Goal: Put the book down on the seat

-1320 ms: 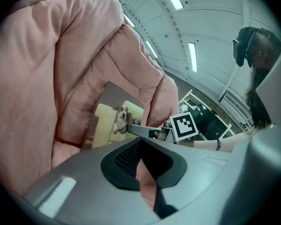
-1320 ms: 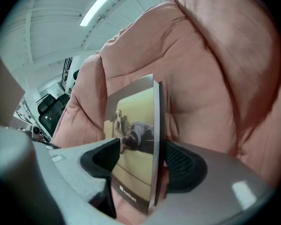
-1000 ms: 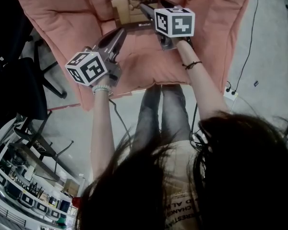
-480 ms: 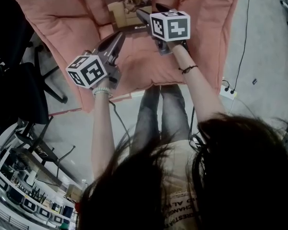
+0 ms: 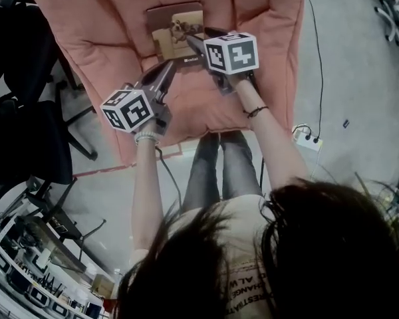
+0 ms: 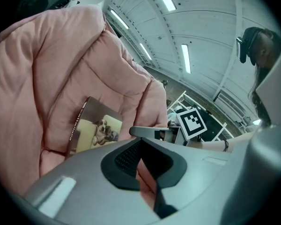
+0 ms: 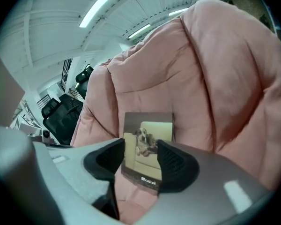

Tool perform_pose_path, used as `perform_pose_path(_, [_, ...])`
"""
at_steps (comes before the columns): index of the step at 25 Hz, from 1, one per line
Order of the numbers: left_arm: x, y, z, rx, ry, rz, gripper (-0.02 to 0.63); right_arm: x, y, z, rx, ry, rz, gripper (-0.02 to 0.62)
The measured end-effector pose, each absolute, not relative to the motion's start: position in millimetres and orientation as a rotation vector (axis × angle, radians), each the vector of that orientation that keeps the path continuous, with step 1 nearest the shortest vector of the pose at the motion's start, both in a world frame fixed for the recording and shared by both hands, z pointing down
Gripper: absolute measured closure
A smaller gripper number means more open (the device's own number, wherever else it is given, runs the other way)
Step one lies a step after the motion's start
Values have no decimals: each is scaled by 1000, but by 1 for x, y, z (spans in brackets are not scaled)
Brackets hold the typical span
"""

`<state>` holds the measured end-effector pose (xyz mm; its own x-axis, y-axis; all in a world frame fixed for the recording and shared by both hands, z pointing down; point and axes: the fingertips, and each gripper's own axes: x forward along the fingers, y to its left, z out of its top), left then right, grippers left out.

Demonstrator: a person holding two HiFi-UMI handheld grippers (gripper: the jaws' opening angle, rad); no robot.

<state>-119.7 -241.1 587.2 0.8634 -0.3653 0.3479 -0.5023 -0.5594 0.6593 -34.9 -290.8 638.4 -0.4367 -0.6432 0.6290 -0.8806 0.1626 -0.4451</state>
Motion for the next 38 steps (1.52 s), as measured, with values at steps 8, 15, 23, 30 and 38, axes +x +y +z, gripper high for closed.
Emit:
perform_pose_path(8, [-111, -231, 558, 2260, -590, 223, 603, -41, -277, 600, 1401, -2222, 1115, 450])
perform_pose_path(15, [-106, -208, 526, 2269, -568, 177, 603, -44, -254, 558, 1434, -2292, 1098, 491])
perform_pose_path(23, [-97, -203, 487, 2335, -553, 121, 603, -43, -243, 514, 1469, -2377, 1036, 522])
perform_pose_path(30, [-95, -193, 453, 2380, -539, 69, 603, -42, -225, 479, 1517, -2451, 1010, 563])
perform_pose_path(38, [-86, -186, 429, 2454, -460, 85, 603, -44, -211, 448, 1528, -2519, 953, 589])
